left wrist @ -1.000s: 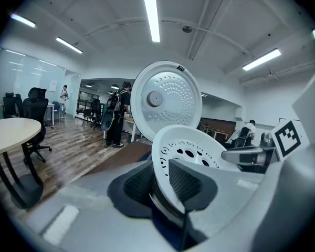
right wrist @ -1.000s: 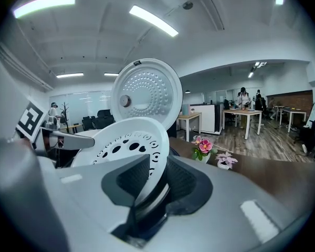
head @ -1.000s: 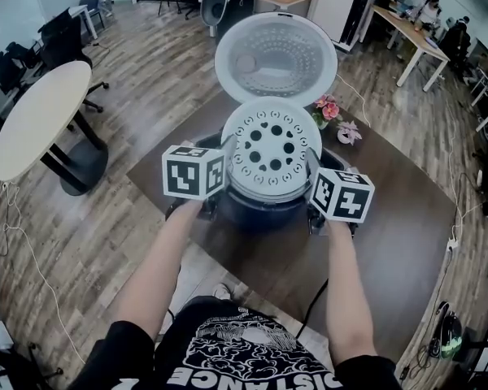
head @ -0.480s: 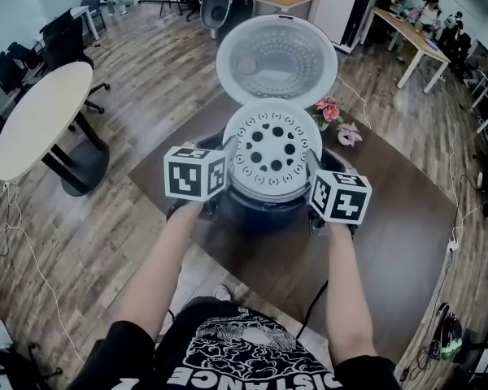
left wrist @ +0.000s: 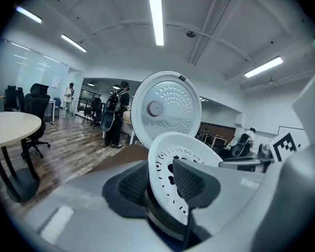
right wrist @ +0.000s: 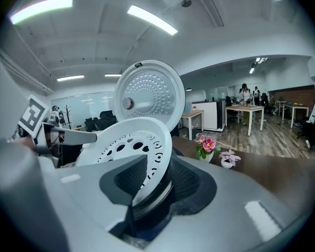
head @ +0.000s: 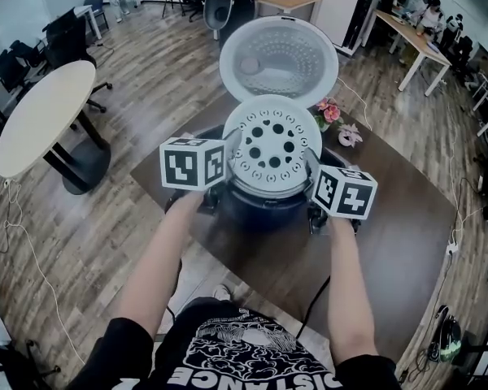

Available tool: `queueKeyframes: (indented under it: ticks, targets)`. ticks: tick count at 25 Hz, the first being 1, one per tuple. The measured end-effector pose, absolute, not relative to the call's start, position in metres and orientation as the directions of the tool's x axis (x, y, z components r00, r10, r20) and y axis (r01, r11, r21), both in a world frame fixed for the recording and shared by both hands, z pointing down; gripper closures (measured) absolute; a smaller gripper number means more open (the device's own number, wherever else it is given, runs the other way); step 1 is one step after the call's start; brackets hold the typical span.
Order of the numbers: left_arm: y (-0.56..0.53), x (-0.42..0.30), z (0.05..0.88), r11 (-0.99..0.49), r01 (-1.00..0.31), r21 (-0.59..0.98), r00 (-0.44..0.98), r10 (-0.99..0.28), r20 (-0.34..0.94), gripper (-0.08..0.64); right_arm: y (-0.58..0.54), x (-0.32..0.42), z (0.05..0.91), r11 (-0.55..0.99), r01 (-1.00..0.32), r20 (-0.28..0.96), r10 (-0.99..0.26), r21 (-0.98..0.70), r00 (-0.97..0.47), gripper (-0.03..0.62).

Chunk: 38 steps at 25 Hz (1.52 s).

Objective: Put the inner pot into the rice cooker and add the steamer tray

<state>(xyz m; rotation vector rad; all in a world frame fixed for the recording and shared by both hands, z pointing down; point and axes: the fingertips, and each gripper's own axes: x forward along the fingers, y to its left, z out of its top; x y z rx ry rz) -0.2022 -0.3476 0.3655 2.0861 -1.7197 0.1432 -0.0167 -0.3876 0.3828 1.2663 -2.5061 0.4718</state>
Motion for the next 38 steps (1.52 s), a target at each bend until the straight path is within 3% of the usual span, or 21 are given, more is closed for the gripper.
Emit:
queueKeyframes:
  ticks: [13,16,19,21,25,38]
  targets:
    - [-0.349,-0.204,0.359,-0.119,-0.933,0.34,0.261,-0.873,0.412,0.417,-0.387,-0.02,0.369,0.515,-0.762,0.416,-0.639,-0.392,-0.647,0.456]
    - [-0.349,-0.204,0.361,-0.124,-0.934,0.335,0.265,-0.87,0.416,0.41,-0.39,-0.019,0.373,0.522,-0.774,0.434,-0.641,-0.358,-0.633,0.457]
    - [-0.35,-0.204,0.364,-0.135,-0.94,0.315,0.264,-0.87,0.417,0.388,-0.395,-0.016,0.381,0.515,-0.812,0.469,-0.665,-0.275,-0.581,0.529]
    - [-0.35,-0.203,0.365,-0.14,-0.943,0.302,0.261,-0.873,0.412,0.388,-0.396,-0.013,0.384,0.505,-0.818,0.47,-0.671,-0.277,-0.573,0.531]
    - [-0.348,-0.213,0.365,-0.118,-0.96,0.255,0.218,-0.886,0.409,0.455,-0.395,-0.014,0.379,0.484,-0.795,0.431,-0.669,-0.366,-0.606,0.552]
    - [-0.344,-0.216,0.339,-0.089,-0.937,0.337,0.239,-0.868,0.436,0.512,-0.386,-0.007,0.364,0.456,-0.73,0.464,-0.57,-0.509,-0.679,0.555]
